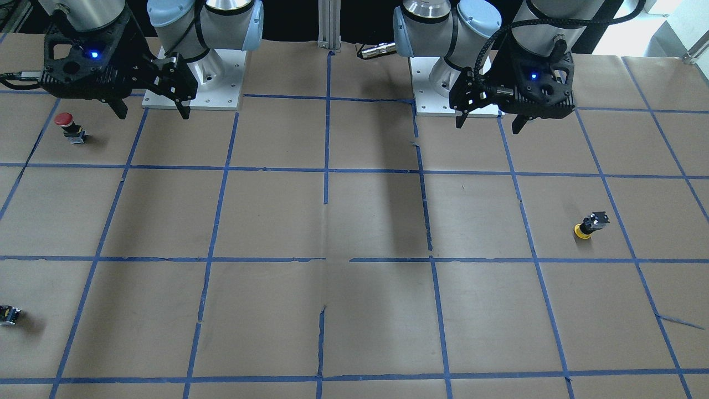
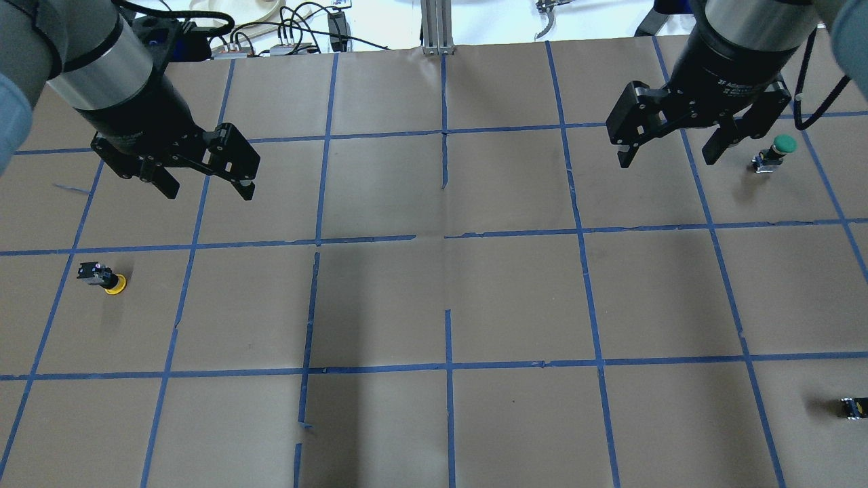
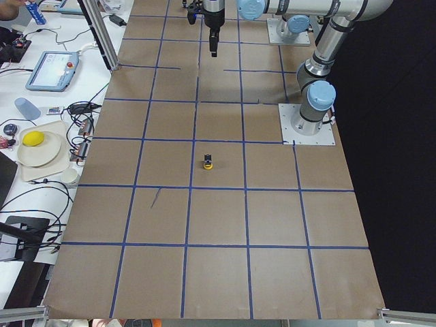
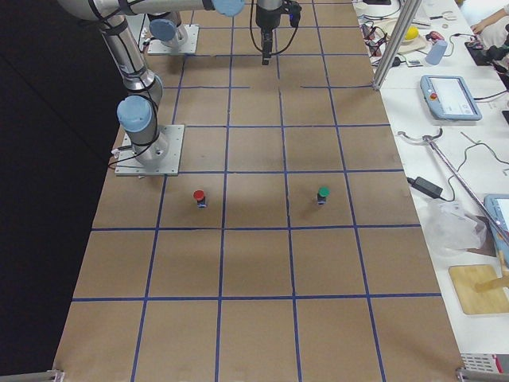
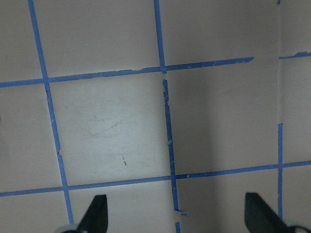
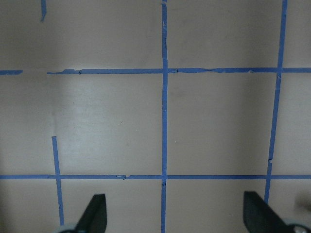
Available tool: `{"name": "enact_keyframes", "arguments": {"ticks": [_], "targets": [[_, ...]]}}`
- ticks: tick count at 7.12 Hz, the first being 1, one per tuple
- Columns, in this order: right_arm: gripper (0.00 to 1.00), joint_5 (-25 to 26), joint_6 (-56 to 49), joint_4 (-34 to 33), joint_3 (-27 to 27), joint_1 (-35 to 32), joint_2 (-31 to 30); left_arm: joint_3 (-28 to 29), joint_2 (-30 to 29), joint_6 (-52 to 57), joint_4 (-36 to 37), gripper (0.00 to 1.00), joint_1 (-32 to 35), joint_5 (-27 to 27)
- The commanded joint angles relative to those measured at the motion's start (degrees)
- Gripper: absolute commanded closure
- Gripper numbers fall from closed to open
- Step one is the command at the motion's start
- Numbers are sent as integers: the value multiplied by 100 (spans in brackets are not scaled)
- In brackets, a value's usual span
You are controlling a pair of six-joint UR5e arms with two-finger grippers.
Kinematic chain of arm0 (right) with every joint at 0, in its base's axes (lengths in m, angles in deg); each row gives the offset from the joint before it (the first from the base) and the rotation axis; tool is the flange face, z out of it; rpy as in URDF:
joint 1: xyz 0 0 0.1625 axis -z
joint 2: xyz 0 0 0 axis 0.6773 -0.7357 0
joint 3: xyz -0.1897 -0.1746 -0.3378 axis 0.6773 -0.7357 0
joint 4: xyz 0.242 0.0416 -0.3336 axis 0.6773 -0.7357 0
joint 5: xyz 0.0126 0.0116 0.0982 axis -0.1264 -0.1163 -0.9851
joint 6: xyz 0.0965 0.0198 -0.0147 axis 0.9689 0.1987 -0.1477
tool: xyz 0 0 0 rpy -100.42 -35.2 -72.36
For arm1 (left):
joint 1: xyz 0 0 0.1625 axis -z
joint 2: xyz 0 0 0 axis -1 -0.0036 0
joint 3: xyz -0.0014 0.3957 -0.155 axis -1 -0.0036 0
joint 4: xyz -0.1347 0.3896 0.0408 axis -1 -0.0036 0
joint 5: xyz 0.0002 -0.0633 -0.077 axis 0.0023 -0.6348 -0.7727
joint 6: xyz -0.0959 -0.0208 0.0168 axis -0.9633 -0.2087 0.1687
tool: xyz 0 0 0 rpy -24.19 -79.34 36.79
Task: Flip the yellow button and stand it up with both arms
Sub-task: 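Move the left gripper down toward the yellow-capped button lying on its side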
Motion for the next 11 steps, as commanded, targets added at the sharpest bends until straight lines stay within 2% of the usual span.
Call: {"name": "enact_keyframes", "arguments": {"ticks": [1,4,11], "targets": [[0,1,-4,3,0,0,-7,0,-31,4,78,0,-35,-6],[0,-8,-4,3,0,0,2,9,-22,-4,140,0,-53,-6],[0,1,-4,3,35,0,-7,-9,-13,13,113,0,-1290,90]]}}
